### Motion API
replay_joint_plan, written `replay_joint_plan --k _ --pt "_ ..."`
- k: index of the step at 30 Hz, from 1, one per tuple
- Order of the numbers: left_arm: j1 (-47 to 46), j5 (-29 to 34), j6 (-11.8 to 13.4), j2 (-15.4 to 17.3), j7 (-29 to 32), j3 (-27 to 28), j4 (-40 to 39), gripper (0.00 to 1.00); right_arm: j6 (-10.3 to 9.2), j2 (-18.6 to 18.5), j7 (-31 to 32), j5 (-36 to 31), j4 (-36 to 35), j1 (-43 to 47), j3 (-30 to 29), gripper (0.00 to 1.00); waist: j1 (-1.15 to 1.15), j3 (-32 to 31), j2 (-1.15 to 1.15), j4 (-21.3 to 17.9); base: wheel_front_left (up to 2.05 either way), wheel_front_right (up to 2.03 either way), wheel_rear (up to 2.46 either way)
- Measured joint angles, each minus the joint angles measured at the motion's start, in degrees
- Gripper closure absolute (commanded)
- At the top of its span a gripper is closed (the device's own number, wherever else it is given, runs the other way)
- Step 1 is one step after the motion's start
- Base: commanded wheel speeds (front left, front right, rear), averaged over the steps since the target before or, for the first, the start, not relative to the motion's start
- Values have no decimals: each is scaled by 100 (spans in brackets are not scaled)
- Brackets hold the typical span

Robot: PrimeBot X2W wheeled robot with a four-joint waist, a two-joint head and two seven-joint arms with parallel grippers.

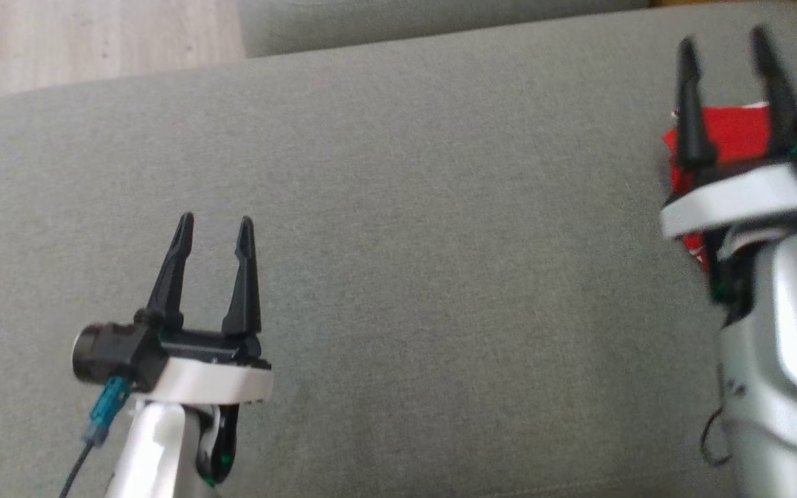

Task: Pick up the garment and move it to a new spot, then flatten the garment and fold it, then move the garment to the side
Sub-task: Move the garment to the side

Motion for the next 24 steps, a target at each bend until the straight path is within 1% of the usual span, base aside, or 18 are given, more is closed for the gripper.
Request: replay_joint_plan --k 2,4,6,9,12,16,24 --pt "108 -80 35 0 0 -5 -11 0 0 152 -264 159 111 219 29 0 0 -92 0 57 0 0 0" --pt "236 -108 78 1 0 -7 -10 0 0 171 -500 376 293 489 58 0 0 -181 0 110 0 0 0" --pt "337 -108 96 2 0 -7 -5 0 0 165 -697 824 494 793 240 0 0 -256 0 163 0 0 0" --pt "429 -109 131 3 0 -8 4 0 0 200 -877 1165 780 1223 501 0 0 -345 0 246 0 0 0" --pt "523 -136 159 3 0 -2 4 0 0 207 -949 1396 905 1480 578 0 0 -408 0 292 0 0 0" --pt "635 -259 183 3 0 7 1 0 0 207 -975 1439 859 1617 646 0 1 -434 0 310 0 0 0" --pt "641 -258 213 3 0 9 -69 0 0 207 -976 1439 586 1655 716 0 1 -456 0 321 0 0 0"
